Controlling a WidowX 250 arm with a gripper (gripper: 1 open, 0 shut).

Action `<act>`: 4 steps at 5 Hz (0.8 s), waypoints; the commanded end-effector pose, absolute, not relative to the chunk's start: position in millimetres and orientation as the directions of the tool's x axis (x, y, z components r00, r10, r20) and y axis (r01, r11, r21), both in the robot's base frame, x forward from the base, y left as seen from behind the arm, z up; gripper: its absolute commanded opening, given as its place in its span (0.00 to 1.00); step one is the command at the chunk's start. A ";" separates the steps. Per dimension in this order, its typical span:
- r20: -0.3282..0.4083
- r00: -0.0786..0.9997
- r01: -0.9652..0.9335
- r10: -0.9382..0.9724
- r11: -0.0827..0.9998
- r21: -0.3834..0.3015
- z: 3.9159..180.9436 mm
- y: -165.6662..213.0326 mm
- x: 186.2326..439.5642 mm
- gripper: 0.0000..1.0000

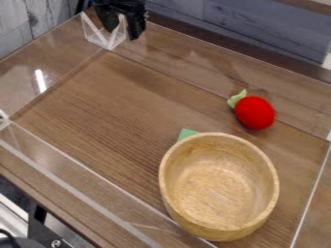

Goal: Move the red object to the right side of the table

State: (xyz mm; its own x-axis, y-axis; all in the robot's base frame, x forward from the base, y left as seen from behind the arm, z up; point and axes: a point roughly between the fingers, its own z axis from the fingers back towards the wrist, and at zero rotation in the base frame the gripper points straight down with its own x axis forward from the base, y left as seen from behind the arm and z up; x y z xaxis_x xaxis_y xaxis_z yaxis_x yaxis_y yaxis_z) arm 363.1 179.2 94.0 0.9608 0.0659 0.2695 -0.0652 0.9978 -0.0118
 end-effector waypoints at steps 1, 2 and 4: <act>0.347 0.936 -0.075 0.063 0.997 0.020 134.4 187.0 371.7 1.00; 0.346 0.936 -0.072 0.064 0.997 0.011 139.0 175.1 371.5 1.00; 0.337 0.940 -0.060 0.057 0.998 -0.003 135.1 161.3 368.8 1.00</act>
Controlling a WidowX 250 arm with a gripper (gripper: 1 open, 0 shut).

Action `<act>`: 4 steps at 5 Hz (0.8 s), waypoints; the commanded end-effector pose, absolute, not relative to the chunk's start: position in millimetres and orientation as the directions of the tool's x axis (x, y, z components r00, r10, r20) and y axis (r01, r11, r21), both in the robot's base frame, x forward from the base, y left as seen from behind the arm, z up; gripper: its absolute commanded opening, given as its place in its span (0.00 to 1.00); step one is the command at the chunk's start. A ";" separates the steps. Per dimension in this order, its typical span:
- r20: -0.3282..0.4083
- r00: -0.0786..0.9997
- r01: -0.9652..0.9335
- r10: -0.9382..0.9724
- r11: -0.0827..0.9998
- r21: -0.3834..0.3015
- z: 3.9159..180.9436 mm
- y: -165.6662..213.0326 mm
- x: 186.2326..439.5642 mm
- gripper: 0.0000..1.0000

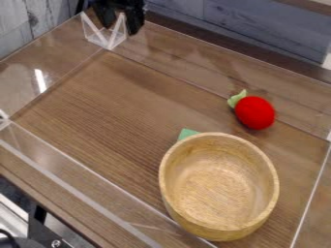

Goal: Move the red object to the right side of the table

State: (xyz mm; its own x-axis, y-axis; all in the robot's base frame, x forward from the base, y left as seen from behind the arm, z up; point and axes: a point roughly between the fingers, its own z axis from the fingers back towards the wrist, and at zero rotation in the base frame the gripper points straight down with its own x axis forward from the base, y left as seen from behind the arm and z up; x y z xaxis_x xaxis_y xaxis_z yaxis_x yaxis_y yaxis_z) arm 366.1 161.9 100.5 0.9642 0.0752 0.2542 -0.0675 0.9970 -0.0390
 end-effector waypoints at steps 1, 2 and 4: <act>0.336 0.940 -0.053 0.052 0.999 -0.006 130.2 161.7 369.9 0.00; 0.323 0.945 -0.046 0.050 0.999 -0.019 128.4 144.2 368.4 1.00; 0.281 0.937 -0.199 0.209 0.978 -0.067 133.6 90.2 363.9 1.00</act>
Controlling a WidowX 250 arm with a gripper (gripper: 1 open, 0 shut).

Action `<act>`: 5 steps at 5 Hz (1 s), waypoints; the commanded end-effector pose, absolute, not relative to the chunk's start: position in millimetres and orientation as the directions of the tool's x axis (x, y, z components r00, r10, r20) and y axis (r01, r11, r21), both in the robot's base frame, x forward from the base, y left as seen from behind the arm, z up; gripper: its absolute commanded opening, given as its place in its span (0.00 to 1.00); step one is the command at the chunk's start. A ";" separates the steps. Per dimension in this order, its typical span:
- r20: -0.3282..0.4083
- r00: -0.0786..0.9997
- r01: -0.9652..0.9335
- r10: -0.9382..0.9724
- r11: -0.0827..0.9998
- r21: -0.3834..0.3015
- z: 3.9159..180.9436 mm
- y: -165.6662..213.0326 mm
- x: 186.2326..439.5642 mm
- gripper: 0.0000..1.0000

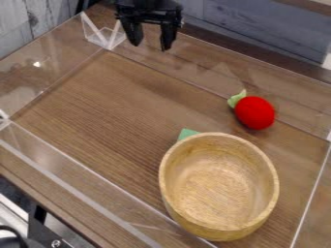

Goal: Move the red object to the right side of the table

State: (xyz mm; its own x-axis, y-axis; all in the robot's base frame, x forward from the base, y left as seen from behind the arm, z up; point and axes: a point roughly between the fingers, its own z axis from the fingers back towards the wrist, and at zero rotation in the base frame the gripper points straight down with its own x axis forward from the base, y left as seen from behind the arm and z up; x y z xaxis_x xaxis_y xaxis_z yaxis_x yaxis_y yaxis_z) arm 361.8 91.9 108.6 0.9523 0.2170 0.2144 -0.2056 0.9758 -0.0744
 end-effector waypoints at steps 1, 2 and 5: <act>0.258 0.913 -0.312 0.316 0.948 -0.058 120.6 80.4 353.9 1.00; 0.243 0.842 -0.479 0.481 0.875 -0.073 119.1 60.1 344.6 1.00; 0.176 0.646 -0.742 0.743 0.665 -0.086 109.7 2.1 352.2 1.00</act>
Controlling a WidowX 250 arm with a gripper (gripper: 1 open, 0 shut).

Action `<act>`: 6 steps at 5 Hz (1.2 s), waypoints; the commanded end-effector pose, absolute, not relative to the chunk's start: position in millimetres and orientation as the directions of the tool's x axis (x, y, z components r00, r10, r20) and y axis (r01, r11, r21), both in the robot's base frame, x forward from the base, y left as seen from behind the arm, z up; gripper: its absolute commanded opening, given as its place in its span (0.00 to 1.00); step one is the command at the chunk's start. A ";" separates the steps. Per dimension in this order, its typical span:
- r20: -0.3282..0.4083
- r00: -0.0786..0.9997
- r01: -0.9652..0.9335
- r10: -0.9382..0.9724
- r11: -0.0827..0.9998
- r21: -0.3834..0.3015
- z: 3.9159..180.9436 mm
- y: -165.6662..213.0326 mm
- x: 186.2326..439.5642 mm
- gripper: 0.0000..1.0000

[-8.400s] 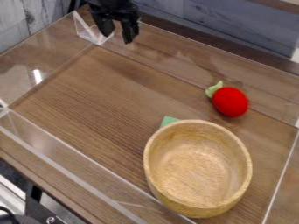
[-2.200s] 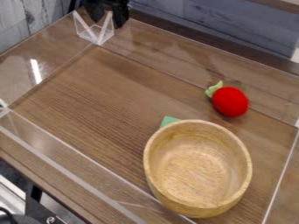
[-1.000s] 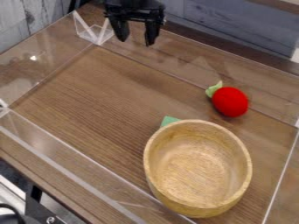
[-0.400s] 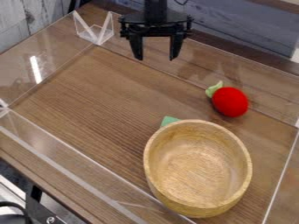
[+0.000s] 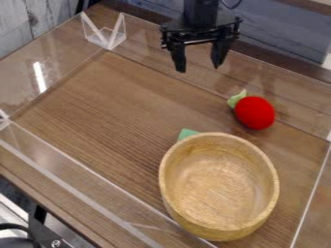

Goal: Move the red object to the right side of the table

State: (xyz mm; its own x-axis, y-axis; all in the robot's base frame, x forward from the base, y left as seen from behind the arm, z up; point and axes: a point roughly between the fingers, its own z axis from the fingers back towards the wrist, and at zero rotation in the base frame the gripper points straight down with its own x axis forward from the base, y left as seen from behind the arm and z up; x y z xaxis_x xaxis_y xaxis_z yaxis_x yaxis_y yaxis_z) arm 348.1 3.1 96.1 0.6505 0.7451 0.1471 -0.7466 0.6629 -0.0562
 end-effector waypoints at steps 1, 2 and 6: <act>0.161 0.575 -0.803 0.802 0.591 -0.078 98.9 -10.4 347.5 1.00; 0.140 0.498 -0.857 0.856 0.510 -0.071 102.9 -35.7 348.1 1.00; 0.019 0.385 -0.922 0.923 0.385 -0.037 121.9 -101.9 330.0 1.00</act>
State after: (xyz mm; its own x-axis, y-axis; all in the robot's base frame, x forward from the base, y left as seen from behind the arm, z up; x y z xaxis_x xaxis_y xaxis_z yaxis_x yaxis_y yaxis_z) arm 323.2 -98.3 95.2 0.3889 0.9212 0.0102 -0.9205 0.3881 0.0456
